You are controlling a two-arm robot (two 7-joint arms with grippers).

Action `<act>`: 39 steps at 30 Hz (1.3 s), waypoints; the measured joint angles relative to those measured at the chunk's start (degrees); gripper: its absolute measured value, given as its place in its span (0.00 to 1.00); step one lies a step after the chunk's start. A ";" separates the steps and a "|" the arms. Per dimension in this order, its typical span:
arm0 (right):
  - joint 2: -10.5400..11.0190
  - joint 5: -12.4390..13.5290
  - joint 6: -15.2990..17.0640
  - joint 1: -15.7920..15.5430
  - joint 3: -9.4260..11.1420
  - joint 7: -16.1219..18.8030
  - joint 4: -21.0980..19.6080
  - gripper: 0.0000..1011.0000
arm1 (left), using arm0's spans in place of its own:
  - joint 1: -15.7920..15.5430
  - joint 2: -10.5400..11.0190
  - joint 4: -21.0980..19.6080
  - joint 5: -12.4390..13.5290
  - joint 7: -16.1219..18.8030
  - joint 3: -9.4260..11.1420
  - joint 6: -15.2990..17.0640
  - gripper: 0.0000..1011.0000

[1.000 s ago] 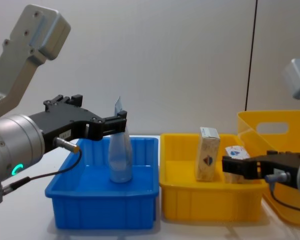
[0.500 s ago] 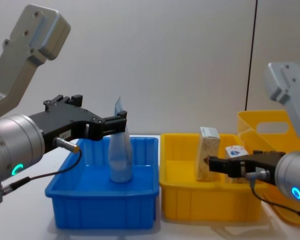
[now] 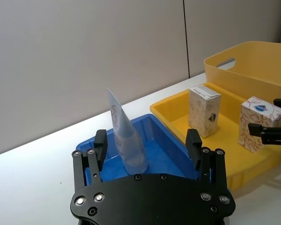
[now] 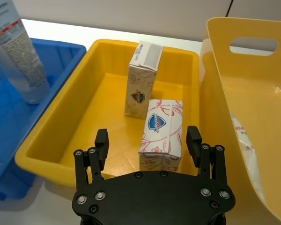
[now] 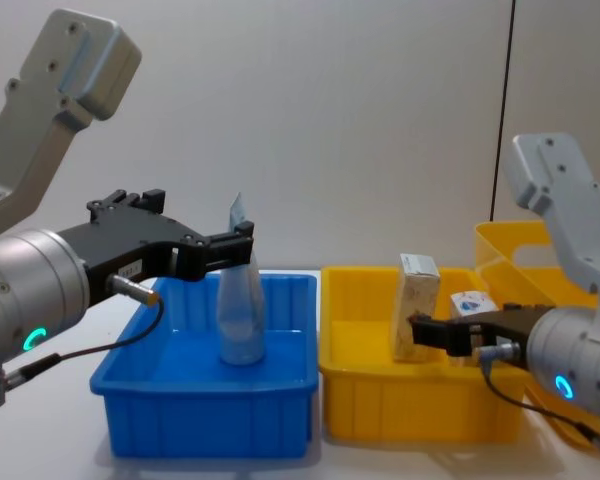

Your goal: Bimanual collaborative sorting of washing and personal care products

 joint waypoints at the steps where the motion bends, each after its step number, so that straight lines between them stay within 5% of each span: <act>1: -0.12 -0.13 -0.07 0.06 0.03 -0.19 0.18 0.99 | 0.00 0.00 0.00 0.00 0.00 0.00 0.00 0.99; 25: -2.10 -2.39 -0.81 1.66 0.60 -2.25 4.34 0.95 | 0.00 0.00 0.00 0.00 0.00 0.00 0.00 0.99; 39: -2.36 -2.70 -0.77 1.84 0.68 -2.36 4.98 0.55 | 0.00 0.00 0.00 0.00 0.00 0.00 0.00 0.99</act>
